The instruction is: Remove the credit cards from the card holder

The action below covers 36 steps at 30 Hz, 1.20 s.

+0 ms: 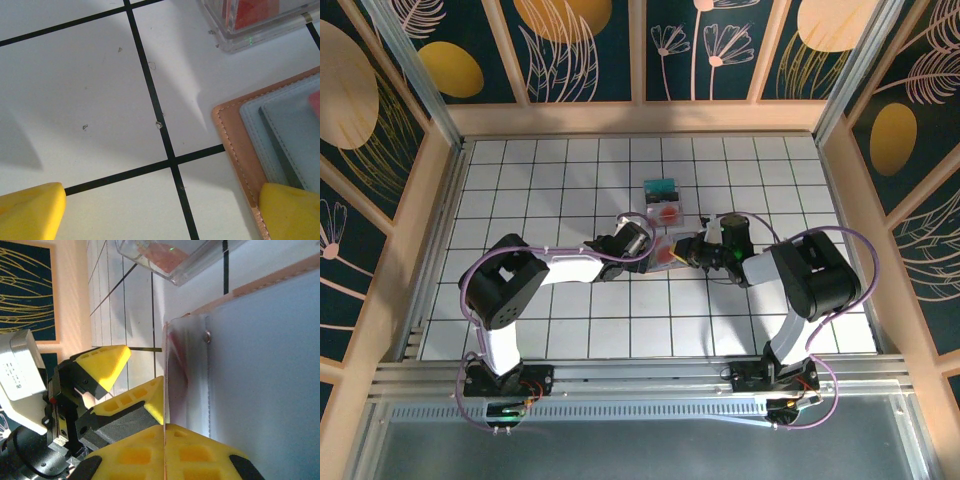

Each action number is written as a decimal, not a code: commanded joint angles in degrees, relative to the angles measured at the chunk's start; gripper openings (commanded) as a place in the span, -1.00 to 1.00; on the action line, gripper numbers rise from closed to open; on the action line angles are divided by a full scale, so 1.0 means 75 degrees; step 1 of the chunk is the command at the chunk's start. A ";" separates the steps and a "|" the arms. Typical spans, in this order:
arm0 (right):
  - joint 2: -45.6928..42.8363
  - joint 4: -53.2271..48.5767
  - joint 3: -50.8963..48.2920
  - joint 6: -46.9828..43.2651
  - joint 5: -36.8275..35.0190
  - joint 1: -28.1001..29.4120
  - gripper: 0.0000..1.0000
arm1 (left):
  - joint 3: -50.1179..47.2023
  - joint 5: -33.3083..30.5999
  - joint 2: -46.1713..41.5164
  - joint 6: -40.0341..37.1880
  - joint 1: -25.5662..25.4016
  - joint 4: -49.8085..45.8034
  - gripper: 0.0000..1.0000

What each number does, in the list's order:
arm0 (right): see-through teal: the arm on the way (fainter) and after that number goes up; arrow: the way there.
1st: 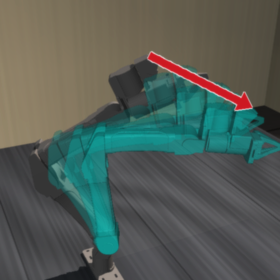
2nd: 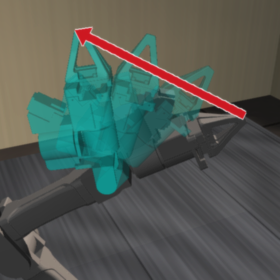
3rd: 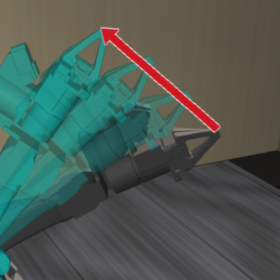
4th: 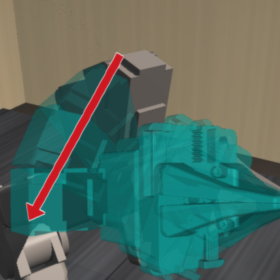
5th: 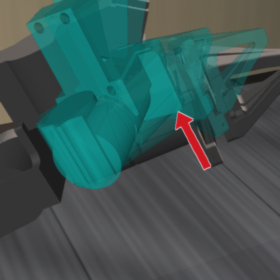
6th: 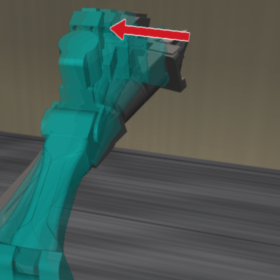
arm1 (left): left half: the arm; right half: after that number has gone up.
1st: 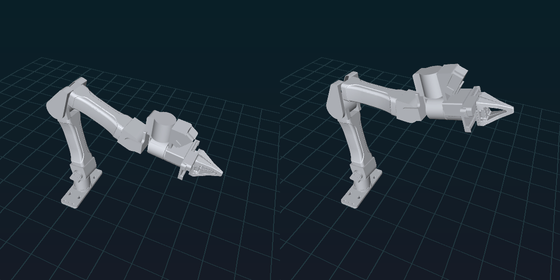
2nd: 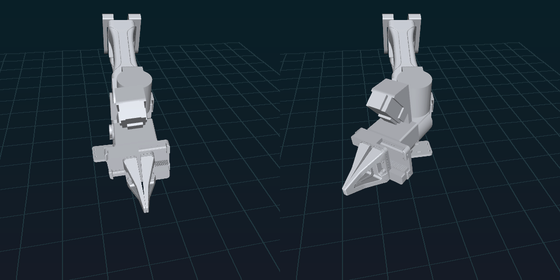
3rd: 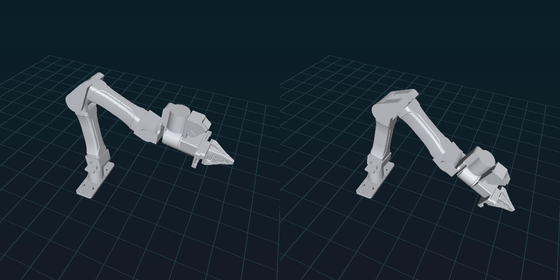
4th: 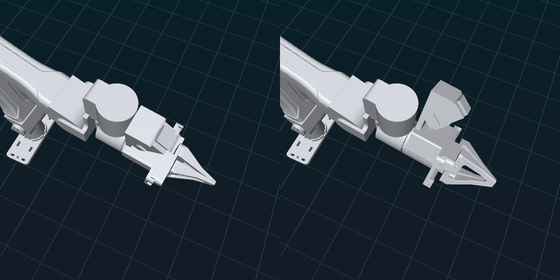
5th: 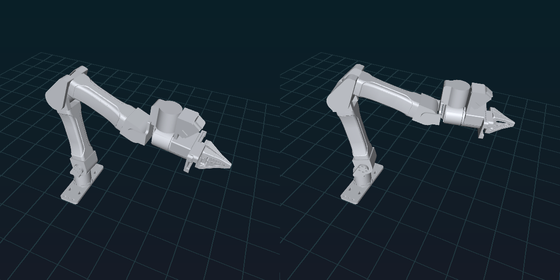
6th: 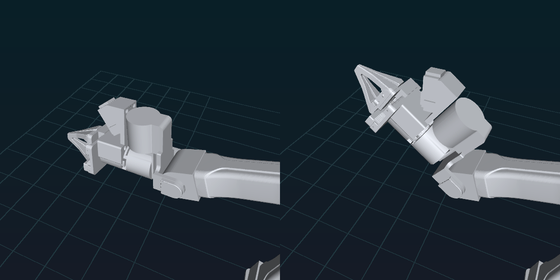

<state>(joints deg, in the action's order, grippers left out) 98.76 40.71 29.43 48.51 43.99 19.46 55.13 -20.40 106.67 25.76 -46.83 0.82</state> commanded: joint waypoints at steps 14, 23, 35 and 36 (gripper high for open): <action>-0.0649 -0.1710 0.0199 -0.0988 -0.0756 -0.0249 -0.91 | -0.0080 -0.0275 0.0285 0.0054 -0.0007 -0.0759 0.98; -0.0808 -0.2153 0.0282 -0.1211 -0.1050 -0.0254 -0.85 | -0.0083 -0.0287 0.0253 0.0064 -0.0010 -0.0766 0.98; -0.1179 -0.2882 0.0494 -0.1566 -0.1440 -0.0298 -0.93 | -0.0110 -0.0286 0.0179 0.0114 -0.0014 -0.0792 0.98; -0.1205 -0.2950 0.0516 -0.1591 -0.1469 -0.0306 -0.94 | -0.0115 -0.0286 0.0159 0.0116 -0.0012 -0.0801 0.98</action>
<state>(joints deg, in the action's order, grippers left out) 91.11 21.76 31.88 38.33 35.44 17.85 55.13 -21.04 106.67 26.61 -46.96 0.62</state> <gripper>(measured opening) 0.052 0.988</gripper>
